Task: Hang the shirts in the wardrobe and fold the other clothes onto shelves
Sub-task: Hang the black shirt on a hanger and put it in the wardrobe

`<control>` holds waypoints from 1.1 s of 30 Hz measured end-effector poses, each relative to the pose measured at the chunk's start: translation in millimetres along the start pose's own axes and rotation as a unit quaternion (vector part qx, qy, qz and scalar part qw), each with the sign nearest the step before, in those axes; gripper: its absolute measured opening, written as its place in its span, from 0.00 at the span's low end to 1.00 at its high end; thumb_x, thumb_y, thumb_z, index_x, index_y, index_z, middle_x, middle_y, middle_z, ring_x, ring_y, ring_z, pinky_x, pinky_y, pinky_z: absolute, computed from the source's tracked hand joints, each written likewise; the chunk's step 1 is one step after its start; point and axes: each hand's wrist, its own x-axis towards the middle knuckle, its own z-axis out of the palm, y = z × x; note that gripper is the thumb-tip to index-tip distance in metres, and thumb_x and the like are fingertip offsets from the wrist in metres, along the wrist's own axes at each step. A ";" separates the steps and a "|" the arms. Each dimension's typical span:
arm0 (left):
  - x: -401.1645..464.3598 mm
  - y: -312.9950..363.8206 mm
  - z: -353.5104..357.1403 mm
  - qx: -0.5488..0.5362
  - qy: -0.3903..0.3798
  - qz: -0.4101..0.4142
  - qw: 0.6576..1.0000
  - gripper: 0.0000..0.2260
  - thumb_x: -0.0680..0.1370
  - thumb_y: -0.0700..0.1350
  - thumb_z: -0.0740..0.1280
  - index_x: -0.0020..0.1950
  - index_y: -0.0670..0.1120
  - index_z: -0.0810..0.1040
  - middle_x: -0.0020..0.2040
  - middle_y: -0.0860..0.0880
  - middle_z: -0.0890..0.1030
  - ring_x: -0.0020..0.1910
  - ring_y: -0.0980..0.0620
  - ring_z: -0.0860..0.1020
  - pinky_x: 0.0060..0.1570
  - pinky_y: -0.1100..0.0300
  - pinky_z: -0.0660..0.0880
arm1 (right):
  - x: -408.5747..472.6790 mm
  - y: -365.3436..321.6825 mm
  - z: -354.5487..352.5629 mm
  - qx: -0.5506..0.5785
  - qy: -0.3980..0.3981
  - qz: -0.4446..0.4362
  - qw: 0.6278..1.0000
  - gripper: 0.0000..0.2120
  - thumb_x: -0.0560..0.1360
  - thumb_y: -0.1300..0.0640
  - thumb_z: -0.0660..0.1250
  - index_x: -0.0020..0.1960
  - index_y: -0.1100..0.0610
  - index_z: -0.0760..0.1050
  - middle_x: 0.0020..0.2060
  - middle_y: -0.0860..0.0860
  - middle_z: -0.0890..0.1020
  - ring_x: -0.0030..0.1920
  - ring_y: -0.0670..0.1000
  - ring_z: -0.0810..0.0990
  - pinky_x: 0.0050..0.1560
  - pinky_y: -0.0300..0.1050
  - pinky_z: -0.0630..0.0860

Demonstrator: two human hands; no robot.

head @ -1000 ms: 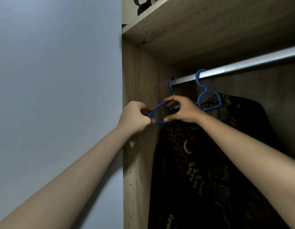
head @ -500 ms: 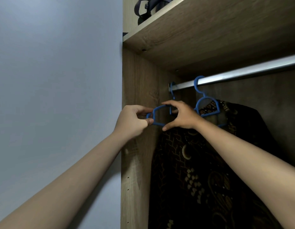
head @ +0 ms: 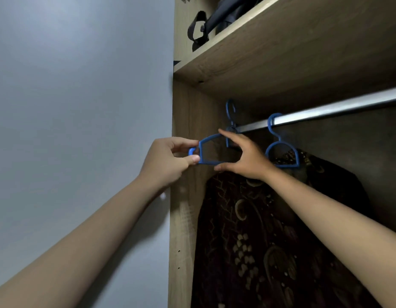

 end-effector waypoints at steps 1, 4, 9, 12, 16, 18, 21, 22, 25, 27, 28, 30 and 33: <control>-3.4 0.6 -4.8 -0.003 0.005 -0.001 1.000 0.13 0.71 0.38 0.73 0.54 0.49 0.83 0.48 0.52 0.83 0.49 0.56 0.81 0.52 0.54 0.79 | 0.8 -2.7 2.0 -0.001 0.001 -0.012 1.000 0.46 0.58 0.40 0.78 0.72 0.42 0.63 0.65 0.49 0.70 0.66 0.48 0.70 0.68 0.49 0.70; -17.7 5.7 -24.0 -0.015 0.014 -0.014 1.000 0.13 0.71 0.38 0.73 0.52 0.51 0.83 0.48 0.52 0.84 0.46 0.54 0.83 0.48 0.57 0.79 | 1.7 -19.9 8.4 -0.010 0.009 -0.042 0.999 0.46 0.58 0.39 0.78 0.72 0.45 0.65 0.60 0.50 0.71 0.62 0.47 0.72 0.67 0.48 0.70; -56.1 31.3 -73.1 -0.025 0.030 -0.051 0.998 0.12 0.72 0.35 0.72 0.50 0.50 0.82 0.48 0.49 0.84 0.40 0.53 0.84 0.36 0.69 0.74 | -11.4 -75.5 28.1 -0.030 0.026 -0.072 0.997 0.45 0.61 0.32 0.72 0.73 0.39 0.59 0.59 0.44 0.69 0.60 0.40 0.69 0.69 0.61 0.63; -85.6 57.1 -112.4 -0.014 0.046 -0.074 0.996 0.12 0.73 0.33 0.70 0.52 0.45 0.81 0.49 0.47 0.84 0.40 0.51 0.84 0.35 0.70 0.74 | -19.5 -120.0 40.9 -0.006 0.009 -0.089 0.996 0.45 0.62 0.29 0.68 0.74 0.40 0.58 0.59 0.46 0.71 0.58 0.43 0.70 0.66 0.58 0.68; -135.3 101.8 -169.9 0.029 0.071 -0.089 0.993 0.12 0.73 0.33 0.69 0.50 0.48 0.81 0.48 0.49 0.84 0.41 0.51 0.84 0.37 0.67 0.77 | -36.3 -197.2 54.0 0.026 0.039 -0.128 0.991 0.45 0.61 0.27 0.66 0.74 0.43 0.60 0.57 0.50 0.73 0.54 0.46 0.74 0.56 0.52 0.76; -163.0 126.1 -201.5 0.062 0.084 -0.098 0.990 0.13 0.74 0.33 0.69 0.49 0.50 0.80 0.48 0.51 0.84 0.41 0.51 0.84 0.38 0.65 0.77 | -47.6 -238.6 62.5 0.048 0.054 -0.152 0.986 0.45 0.62 0.26 0.65 0.73 0.45 0.62 0.56 0.52 0.73 0.52 0.48 0.75 0.51 0.51 0.78; -204.7 160.3 -247.5 0.103 0.116 -0.124 0.980 0.14 0.74 0.32 0.68 0.48 0.51 0.80 0.47 0.52 0.84 0.40 0.53 0.84 0.40 0.64 0.78 | -64.4 -301.5 72.8 0.069 0.088 -0.177 0.978 0.45 0.61 0.26 0.67 0.72 0.47 0.66 0.53 0.54 0.73 0.48 0.51 0.76 0.46 0.53 0.78; -219.3 171.6 -262.2 0.112 0.128 -0.133 0.976 0.14 0.74 0.31 0.68 0.48 0.50 0.80 0.47 0.51 0.84 0.39 0.54 0.84 0.40 0.63 0.78 | -70.2 -323.6 75.9 0.069 0.103 -0.187 0.975 0.45 0.60 0.26 0.67 0.71 0.48 0.68 0.52 0.55 0.74 0.47 0.52 0.76 0.44 0.52 0.78; -269.2 210.2 -310.6 0.140 0.180 -0.159 0.961 0.14 0.74 0.31 0.67 0.47 0.50 0.81 0.45 0.52 0.84 0.37 0.56 0.83 0.41 0.64 0.78 | -88.7 -399.8 87.6 0.090 0.135 -0.221 0.962 0.44 0.60 0.27 0.68 0.69 0.50 0.72 0.49 0.57 0.76 0.44 0.54 0.77 0.40 0.48 0.76; -301.9 235.4 -340.7 0.159 0.211 -0.176 0.948 0.13 0.74 0.31 0.67 0.47 0.49 0.81 0.43 0.54 0.85 0.37 0.58 0.83 0.41 0.65 0.78 | -98.3 -448.9 95.7 0.110 0.131 -0.239 0.956 0.43 0.61 0.26 0.67 0.68 0.51 0.72 0.47 0.58 0.77 0.42 0.54 0.77 0.38 0.49 0.76; -317.6 248.5 -355.0 0.170 0.226 -0.186 0.941 0.13 0.74 0.31 0.67 0.48 0.49 0.81 0.42 0.55 0.85 0.37 0.58 0.83 0.41 0.65 0.78 | -102.1 -472.8 100.3 0.120 0.129 -0.249 0.952 0.43 0.61 0.26 0.66 0.68 0.51 0.72 0.46 0.58 0.77 0.42 0.54 0.76 0.37 0.50 0.76; -349.2 277.2 -383.5 0.200 0.257 -0.201 0.924 0.12 0.75 0.31 0.67 0.49 0.48 0.80 0.42 0.56 0.85 0.37 0.58 0.83 0.40 0.66 0.78 | -109.9 -522.6 108.0 0.145 0.121 -0.270 0.944 0.43 0.62 0.25 0.65 0.68 0.51 0.72 0.45 0.58 0.76 0.40 0.54 0.75 0.36 0.49 0.75; -393.6 324.9 -421.1 0.263 0.303 -0.210 0.892 0.12 0.73 0.31 0.68 0.48 0.48 0.81 0.45 0.53 0.84 0.37 0.57 0.83 0.39 0.65 0.78 | -122.9 -599.1 116.8 0.198 0.105 -0.296 0.928 0.42 0.62 0.26 0.64 0.68 0.51 0.72 0.44 0.57 0.75 0.39 0.54 0.73 0.35 0.48 0.73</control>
